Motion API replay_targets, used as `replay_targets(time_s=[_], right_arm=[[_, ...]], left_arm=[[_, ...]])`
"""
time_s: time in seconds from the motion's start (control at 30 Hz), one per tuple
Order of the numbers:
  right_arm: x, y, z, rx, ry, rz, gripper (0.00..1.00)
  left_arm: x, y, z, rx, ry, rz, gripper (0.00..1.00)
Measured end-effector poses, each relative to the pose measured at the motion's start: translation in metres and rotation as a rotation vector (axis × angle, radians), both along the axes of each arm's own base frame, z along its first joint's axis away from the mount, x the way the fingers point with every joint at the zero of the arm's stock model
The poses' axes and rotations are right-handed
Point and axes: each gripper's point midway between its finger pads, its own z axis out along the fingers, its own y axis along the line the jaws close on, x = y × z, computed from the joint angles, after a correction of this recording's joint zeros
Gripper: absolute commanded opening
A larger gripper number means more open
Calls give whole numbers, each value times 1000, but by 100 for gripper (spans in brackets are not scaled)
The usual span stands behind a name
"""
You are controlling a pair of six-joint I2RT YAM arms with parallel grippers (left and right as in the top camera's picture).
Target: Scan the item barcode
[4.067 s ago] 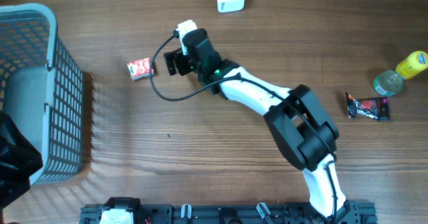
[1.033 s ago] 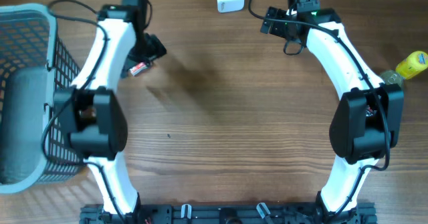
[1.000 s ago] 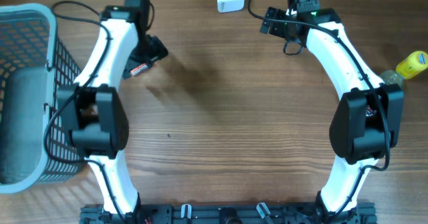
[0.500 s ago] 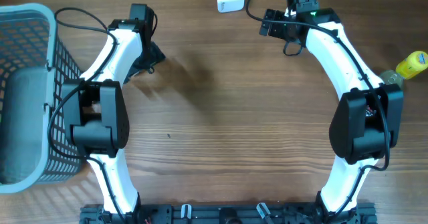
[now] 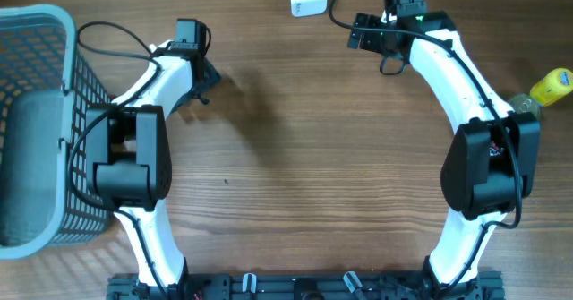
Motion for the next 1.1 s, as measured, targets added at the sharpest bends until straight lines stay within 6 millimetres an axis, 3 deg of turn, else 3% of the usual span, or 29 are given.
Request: replay_targets(time_s=[0.07, 0.1, 0.2, 0.43, 0.53, 0.63, 0.7, 0.93, 1.0, 1.07, 1.1], right_arm=[[0, 0, 0, -2, 0, 3, 100], [0, 0, 0, -2, 0, 3, 100], [0, 0, 0, -2, 0, 3, 100], [0, 0, 0, -2, 0, 2, 100], [1, -4, 0, -22, -4, -9, 100], [1, -10, 0, -52, -6, -24, 100], [1, -15, 0, -62, -7, -36, 100], [-5, -45, -6, -77, 41, -92, 100], [-8, -53, -7, -82, 58, -107, 100], [-9, -62, -8, -82, 65, -124, 100], [-9, -66, -8, -81, 66, -133, 100]], left_arm=[[2, 6, -1, -3, -17, 16, 83], [3, 8, -1, -4, -23, 24, 72], [6, 11, -1, -7, -40, 30, 60], [5, 5, -2, -33, -33, 15, 55], [1, -13, -3, -76, -14, -26, 58], [-9, -52, -3, -130, 33, -128, 59], [-29, -106, -3, -176, 109, -303, 59], [-88, -189, -5, -128, 282, -730, 64], [-102, -216, -5, -115, 299, -870, 74], [-121, -245, -6, -88, 318, -1035, 100], [-127, -254, -6, -77, 322, -1094, 100]])
